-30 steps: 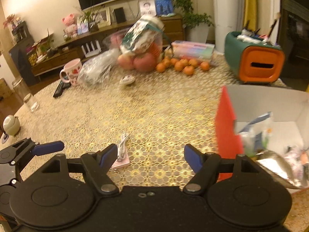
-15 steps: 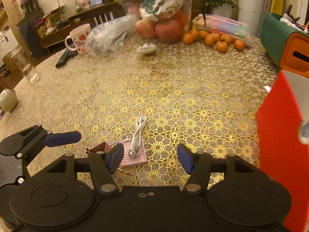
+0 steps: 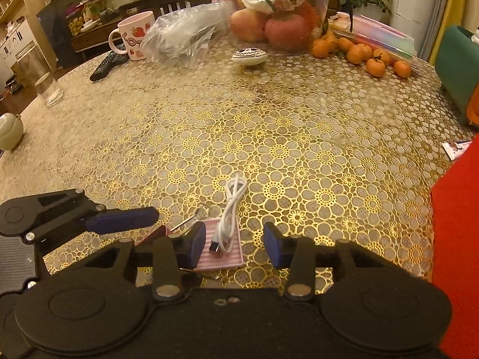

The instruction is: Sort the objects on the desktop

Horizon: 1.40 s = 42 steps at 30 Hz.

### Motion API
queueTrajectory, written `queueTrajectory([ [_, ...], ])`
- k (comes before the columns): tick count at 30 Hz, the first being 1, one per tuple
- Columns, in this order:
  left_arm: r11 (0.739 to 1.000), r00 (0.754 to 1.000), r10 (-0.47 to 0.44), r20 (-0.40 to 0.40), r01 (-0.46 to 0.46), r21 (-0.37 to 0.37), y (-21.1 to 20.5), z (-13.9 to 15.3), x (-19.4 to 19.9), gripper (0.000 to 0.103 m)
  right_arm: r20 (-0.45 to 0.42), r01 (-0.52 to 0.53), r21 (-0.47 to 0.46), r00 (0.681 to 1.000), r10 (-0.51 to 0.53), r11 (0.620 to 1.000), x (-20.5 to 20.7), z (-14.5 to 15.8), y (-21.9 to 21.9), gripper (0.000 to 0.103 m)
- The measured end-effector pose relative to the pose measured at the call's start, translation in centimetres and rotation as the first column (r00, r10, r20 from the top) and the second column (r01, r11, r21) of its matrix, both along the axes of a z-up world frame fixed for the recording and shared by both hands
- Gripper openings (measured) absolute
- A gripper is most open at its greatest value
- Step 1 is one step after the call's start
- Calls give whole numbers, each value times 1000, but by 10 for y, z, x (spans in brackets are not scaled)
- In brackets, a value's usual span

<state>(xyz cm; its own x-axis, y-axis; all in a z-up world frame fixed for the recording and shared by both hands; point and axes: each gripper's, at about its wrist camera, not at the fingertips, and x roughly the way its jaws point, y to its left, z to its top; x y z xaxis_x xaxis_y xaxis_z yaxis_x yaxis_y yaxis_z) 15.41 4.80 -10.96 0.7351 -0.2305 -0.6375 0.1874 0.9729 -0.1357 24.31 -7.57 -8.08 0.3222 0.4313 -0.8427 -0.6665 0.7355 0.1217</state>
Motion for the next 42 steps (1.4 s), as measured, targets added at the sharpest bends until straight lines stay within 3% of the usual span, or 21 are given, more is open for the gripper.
queueTrajectory([
  [4,1000,1000,-2,3,2,1,-1,-2,0,40,2,-10,-4,1000,10,1000,1,-1,3,28],
  [6,1000,1000,6,2,-6,8,-2,-3,0,34,-1,-4,1,1000,4,1000,2,-1,2,18],
  [13,1000,1000,23,17,-23,9,0,0,-1,21,-3,26,27,1000,-25,999,2,1,-2,12],
  [29,999,999,25,28,-24,-49,-5,16,-12,15,28,79,114,996,-83,990,-11,26,-36,9],
  [42,999,995,-23,100,27,-30,-32,42,-34,13,75,152,187,983,-169,971,-22,54,-72,9],
])
